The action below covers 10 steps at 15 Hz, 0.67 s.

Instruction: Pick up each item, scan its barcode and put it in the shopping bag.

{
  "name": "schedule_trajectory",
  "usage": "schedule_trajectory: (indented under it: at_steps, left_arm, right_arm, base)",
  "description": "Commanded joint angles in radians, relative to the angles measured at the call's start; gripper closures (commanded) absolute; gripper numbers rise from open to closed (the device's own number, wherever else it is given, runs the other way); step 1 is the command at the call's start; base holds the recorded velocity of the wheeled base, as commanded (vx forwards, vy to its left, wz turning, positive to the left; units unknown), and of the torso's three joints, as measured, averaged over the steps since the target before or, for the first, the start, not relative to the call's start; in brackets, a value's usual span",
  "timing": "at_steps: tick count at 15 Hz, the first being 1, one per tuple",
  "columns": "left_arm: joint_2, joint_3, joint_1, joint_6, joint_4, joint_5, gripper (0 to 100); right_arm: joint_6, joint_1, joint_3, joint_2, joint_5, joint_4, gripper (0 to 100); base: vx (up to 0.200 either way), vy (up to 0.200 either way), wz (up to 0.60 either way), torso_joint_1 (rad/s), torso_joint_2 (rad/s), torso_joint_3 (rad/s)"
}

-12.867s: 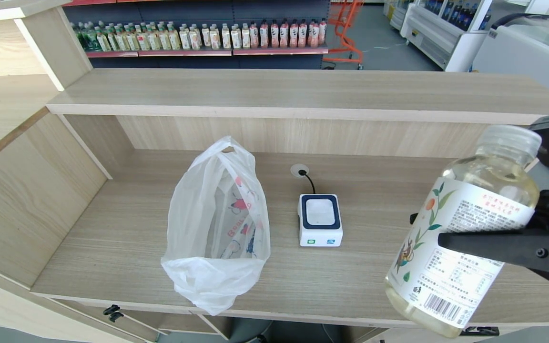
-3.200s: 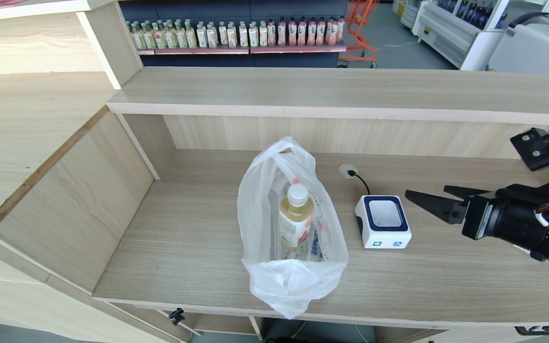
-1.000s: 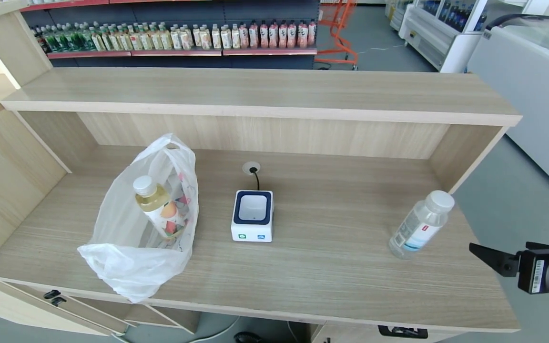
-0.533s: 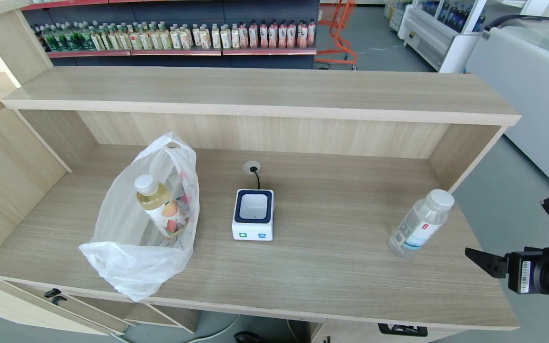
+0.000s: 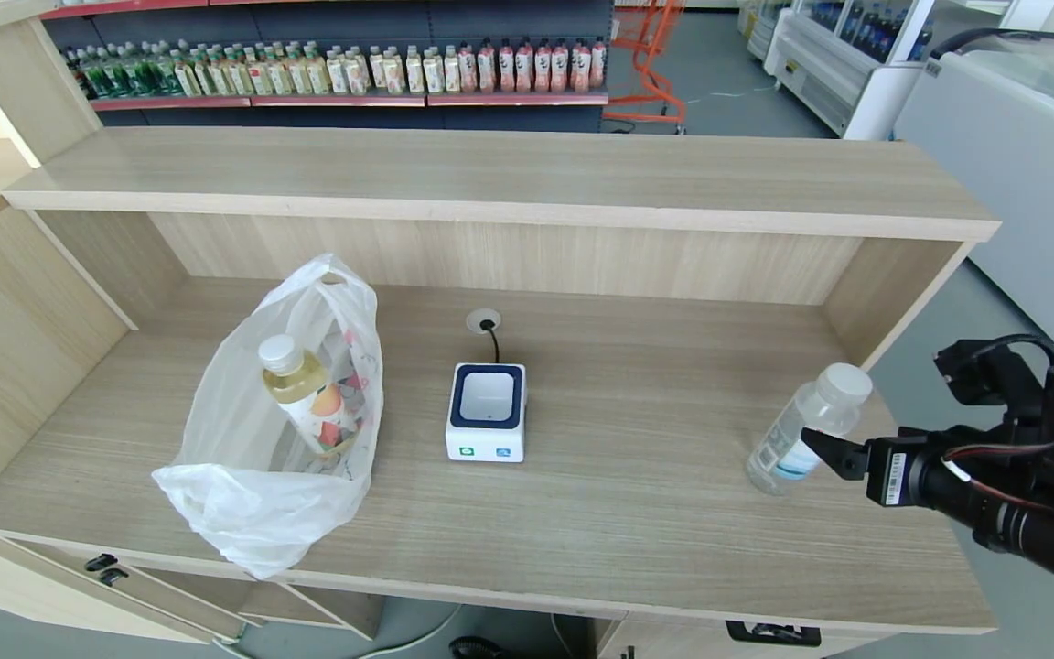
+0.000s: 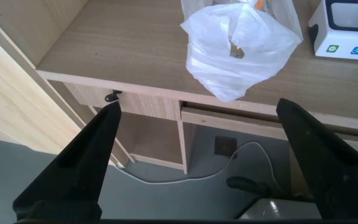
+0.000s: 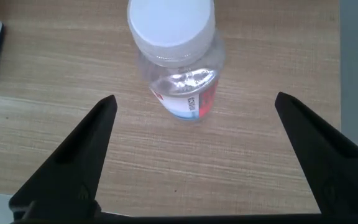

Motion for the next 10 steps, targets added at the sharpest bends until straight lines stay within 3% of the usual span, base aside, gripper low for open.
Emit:
schedule_trajectory:
  at_steps: [1,10]
  left_arm:
    - [0.0,0.0,0.0,0.0,0.0,0.0,0]
    - [0.0,0.0,0.0,0.0,0.0,0.0,0]
  right_arm:
    - [-0.006,0.025,0.0,0.124,-0.001,-0.065,0]
    - [-0.01,0.039,-0.005,0.283,0.002,-0.286,0]
  base:
    - [0.0,0.0,0.0,0.0,0.0,0.0]
    - [0.0,0.0,0.0,0.0,0.0,0.0]
